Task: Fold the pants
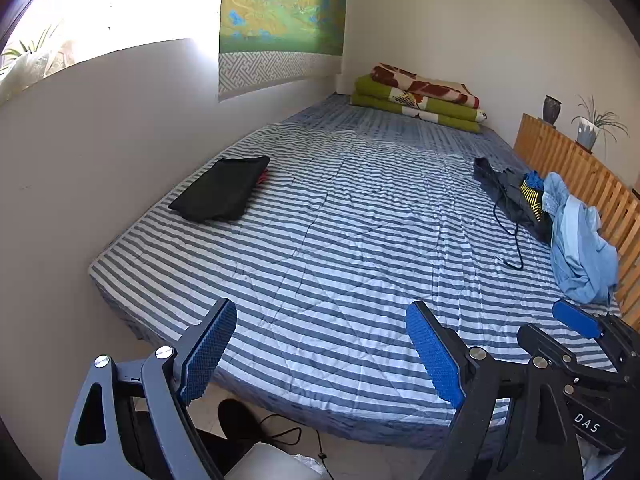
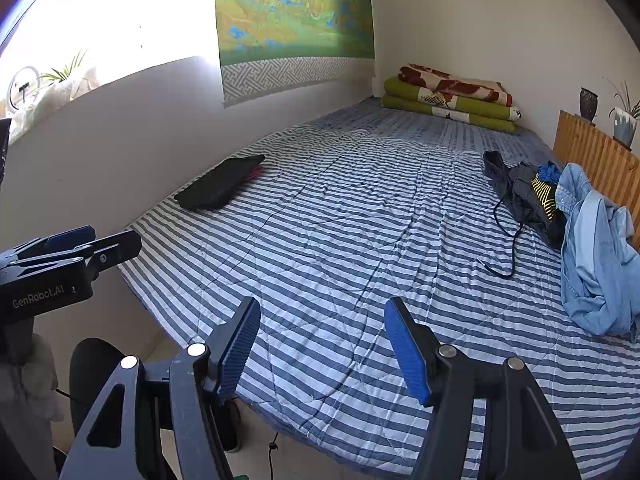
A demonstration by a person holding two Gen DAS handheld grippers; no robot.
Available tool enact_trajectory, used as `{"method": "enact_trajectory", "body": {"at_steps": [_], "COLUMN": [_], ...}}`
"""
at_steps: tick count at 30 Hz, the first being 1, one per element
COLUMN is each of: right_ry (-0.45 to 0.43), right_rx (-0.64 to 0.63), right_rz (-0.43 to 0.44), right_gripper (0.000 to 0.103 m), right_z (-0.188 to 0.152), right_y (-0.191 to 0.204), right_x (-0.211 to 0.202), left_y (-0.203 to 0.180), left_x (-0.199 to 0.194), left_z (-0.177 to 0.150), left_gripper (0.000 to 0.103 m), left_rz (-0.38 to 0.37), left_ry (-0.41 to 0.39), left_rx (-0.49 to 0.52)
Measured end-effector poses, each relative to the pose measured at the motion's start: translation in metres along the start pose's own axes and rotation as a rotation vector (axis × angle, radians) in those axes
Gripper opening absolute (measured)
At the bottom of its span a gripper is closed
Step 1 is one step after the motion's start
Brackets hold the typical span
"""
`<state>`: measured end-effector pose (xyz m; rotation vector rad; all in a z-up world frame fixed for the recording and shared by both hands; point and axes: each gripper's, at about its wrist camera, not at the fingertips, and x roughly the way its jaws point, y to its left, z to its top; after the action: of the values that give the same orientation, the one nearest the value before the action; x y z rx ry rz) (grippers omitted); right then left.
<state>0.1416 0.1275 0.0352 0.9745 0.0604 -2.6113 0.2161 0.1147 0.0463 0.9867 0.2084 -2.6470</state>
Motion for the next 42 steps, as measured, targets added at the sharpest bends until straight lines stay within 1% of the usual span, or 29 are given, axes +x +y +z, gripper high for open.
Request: {"method": "enact_trajectory", "body": {"at_steps": [42], "right_ry": [0.013], "right_rx": [0.006], "right_rz": [0.005], "right_gripper": [0.061], "right_z": [-0.006], "right_y": [-0.003], "right_x": [0.003], "left_y": [-0.010], "left_x": [0.008], "left_z": [-0.002], "left_gripper": [0.089], "left_rz": [0.008], "left_ry": [0.010], "left_rx": [0.010]}}
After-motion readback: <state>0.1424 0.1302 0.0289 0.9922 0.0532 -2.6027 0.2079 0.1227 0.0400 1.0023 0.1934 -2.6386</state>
